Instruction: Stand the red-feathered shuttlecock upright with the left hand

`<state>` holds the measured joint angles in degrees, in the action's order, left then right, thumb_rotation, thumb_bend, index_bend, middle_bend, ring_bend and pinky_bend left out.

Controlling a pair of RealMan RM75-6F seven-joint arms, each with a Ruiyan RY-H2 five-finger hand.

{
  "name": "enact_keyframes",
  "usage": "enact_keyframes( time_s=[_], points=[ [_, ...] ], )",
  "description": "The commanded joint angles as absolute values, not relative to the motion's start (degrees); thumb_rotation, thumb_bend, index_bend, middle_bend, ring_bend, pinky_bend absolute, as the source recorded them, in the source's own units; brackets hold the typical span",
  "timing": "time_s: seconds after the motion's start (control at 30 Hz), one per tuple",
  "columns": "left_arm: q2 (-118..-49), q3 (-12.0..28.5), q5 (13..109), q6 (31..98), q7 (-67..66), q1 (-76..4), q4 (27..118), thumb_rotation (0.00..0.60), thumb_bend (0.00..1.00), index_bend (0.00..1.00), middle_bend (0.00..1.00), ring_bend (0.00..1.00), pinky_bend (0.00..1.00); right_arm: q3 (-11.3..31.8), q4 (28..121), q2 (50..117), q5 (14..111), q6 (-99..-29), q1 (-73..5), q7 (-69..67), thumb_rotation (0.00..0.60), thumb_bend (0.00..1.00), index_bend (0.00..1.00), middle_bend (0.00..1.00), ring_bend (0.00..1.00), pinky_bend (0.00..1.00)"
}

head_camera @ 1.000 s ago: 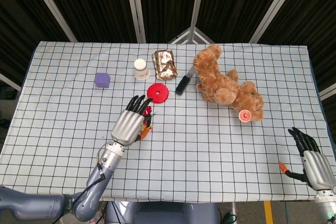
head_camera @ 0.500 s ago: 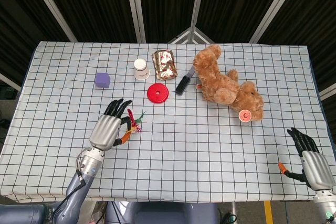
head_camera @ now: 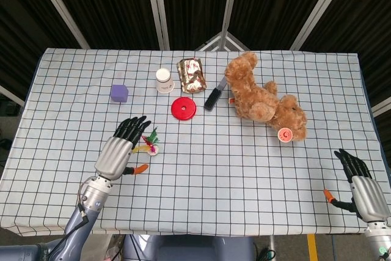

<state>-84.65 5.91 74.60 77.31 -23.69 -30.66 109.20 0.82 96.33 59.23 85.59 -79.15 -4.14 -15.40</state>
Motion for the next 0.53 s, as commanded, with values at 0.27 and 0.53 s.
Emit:
enact_keyframes(
  time_s=[0.27, 0.53],
  points=[
    [-70.9, 0.0, 80.7, 84.4, -20.7, -22.3, 112.9, 0.600, 0.12, 0.00, 0.00, 0.00, 0.00, 0.7, 96.1, 59.3, 85.7, -79.0, -4.2, -14.9, 0.600, 0.34, 0.00, 0.00, 0.00, 0.00],
    [-65.1, -7.9, 85.6, 92.2, -16.7, -12.2, 104.9, 0.600, 0.06, 0.00, 0.00, 0.00, 0.00, 0.6, 96.2, 59.5, 85.7, -79.0, -4.1, -13.6, 0.600, 0.34, 0.00, 0.00, 0.00, 0.00]
  ],
)
